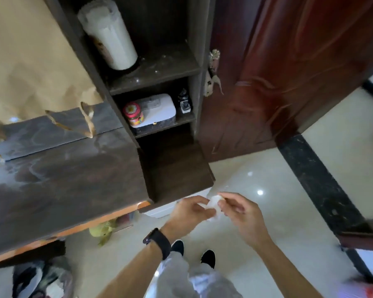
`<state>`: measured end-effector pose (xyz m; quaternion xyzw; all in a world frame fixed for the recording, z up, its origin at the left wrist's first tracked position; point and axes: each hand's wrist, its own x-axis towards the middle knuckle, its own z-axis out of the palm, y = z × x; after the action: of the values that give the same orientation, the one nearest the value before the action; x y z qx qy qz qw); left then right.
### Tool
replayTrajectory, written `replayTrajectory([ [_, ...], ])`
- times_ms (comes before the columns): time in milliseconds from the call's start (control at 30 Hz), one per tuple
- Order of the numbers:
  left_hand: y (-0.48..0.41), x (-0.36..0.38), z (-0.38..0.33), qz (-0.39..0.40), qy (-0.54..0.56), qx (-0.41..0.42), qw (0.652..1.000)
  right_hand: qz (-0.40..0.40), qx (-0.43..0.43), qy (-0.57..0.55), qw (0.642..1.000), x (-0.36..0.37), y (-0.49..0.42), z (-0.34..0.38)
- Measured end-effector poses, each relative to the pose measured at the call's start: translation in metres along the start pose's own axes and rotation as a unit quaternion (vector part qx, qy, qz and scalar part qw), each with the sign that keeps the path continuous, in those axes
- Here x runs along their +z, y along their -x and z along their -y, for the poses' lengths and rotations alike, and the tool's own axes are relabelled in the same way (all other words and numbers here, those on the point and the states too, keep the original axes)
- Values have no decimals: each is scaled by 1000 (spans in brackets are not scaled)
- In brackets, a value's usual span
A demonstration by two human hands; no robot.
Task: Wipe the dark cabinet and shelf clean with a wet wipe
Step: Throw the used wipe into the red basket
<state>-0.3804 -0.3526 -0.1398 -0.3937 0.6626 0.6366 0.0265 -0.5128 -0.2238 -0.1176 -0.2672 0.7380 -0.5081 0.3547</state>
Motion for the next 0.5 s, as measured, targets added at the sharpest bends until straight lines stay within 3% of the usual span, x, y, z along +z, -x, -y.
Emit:
replayTrajectory([
  [133, -23, 33, -22, 44, 31, 16, 998, -103, 64, -64, 991, -26, 24, 6],
  [233, -38, 68, -49, 115, -14, 62, 991, -212, 118, -166, 956, -49, 56, -2],
  [367, -36, 143, -95, 267, -55, 125, 954, -345, 115, -299, 882, -82, 108, -24],
  [500, -15, 237, -126, 402, -131, 170, 890, -465, 95, -293, 830, -123, 169, -49],
])
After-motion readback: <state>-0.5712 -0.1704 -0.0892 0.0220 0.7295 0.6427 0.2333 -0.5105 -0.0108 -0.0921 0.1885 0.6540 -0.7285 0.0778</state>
